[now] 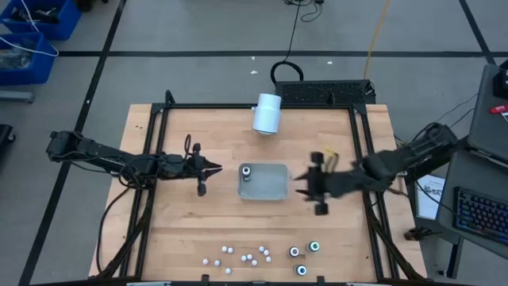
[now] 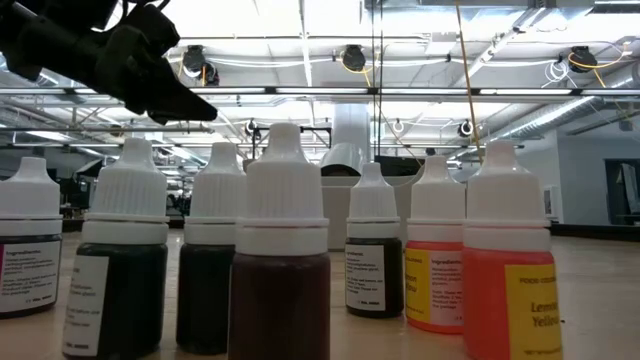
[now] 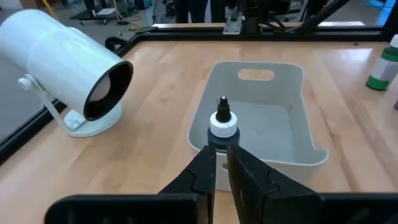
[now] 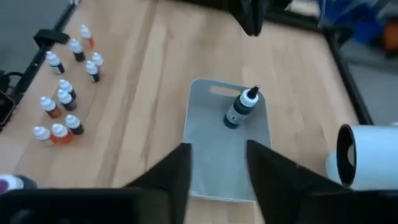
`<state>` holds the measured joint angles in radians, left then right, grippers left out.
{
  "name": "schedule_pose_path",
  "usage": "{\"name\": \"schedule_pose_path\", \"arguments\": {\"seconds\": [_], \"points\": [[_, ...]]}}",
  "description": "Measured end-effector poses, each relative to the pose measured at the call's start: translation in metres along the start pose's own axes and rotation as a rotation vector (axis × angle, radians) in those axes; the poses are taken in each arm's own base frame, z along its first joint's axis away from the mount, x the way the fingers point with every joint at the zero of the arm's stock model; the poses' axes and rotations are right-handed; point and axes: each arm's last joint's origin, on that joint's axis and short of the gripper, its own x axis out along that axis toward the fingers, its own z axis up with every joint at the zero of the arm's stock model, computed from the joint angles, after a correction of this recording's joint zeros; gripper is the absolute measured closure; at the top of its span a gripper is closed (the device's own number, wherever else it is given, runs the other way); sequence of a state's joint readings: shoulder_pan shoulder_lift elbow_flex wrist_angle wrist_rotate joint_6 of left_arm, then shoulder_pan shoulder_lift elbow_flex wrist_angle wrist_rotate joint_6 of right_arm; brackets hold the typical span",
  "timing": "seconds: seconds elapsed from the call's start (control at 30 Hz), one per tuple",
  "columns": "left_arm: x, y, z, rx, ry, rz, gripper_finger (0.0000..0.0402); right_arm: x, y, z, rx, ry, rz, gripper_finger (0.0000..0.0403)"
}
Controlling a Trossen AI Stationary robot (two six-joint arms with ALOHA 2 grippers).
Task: Pick & Place food coloring
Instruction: Put the large violet food coloring bottle into the gray bin
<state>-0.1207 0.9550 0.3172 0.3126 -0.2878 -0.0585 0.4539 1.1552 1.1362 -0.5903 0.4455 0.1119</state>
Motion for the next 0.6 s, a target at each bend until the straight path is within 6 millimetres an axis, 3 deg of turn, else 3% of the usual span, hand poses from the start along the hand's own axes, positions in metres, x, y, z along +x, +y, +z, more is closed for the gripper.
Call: {"name": "schedule_pose_path", "arguments": {"seconds": [0.1,0.17,0.4,0.6], "points": [[-0.001,-0.003,0.000,-0.001,0.001,-0.033,0.0353,-0.007,0.007,-0.034,-0.001,-0.120,-0.037,0.0363],[-0.001,-0.006,0.000,0.005,0.001,-0.055,0.0353,-0.007,0.008,-0.054,-0.010,-0.190,-0.036,0.0392],[-0.003,-0.011,0.003,-0.025,-0.033,-0.082,0.0353,0.004,0.007,-0.107,-0.045,-0.358,-0.029,0.0390],[-0.003,-0.012,0.007,0.019,-0.075,-0.085,0.0353,0.001,0.002,-0.127,-0.122,-0.415,0.008,0.0400]]}}
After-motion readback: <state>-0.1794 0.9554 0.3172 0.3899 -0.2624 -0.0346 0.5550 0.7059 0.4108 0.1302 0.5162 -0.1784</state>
